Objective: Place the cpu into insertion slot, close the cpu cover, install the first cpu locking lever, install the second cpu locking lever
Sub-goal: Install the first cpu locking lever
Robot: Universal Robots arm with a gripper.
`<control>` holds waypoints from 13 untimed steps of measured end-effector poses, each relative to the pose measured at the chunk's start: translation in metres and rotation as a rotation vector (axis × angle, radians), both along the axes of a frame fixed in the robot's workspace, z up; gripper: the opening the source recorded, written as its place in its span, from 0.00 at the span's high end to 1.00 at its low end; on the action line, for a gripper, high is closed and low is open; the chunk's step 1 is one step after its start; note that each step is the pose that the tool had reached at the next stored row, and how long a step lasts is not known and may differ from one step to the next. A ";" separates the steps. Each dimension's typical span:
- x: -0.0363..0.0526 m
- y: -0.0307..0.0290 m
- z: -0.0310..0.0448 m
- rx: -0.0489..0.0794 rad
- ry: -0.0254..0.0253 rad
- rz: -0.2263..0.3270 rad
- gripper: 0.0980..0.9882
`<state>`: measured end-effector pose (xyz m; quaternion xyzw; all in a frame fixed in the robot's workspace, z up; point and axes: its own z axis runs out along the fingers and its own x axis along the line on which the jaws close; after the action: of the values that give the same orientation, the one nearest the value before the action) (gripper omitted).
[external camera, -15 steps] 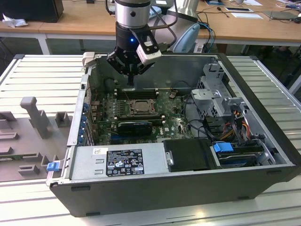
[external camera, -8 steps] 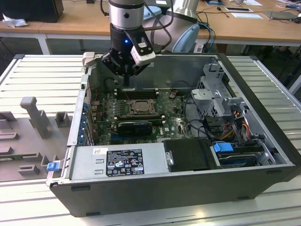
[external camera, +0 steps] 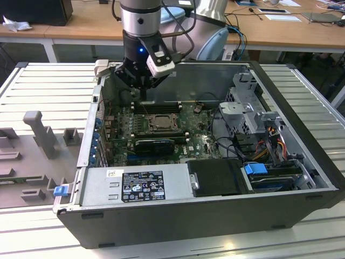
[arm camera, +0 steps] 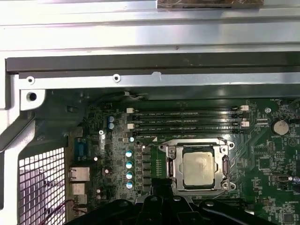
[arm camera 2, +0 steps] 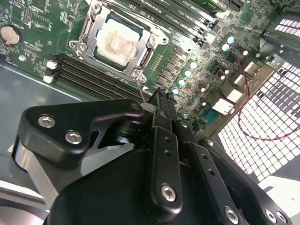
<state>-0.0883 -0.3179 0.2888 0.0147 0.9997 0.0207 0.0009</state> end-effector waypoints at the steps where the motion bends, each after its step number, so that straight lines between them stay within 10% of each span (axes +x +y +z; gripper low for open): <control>1: -0.0031 0.0001 -0.0015 0.000 -0.0043 0.000 0.99; 13: -0.0218 0.0031 -0.0206 0.003 -0.0104 0.000 0.99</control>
<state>-0.1101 -0.3148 0.2682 0.0144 0.9996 0.0220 0.0061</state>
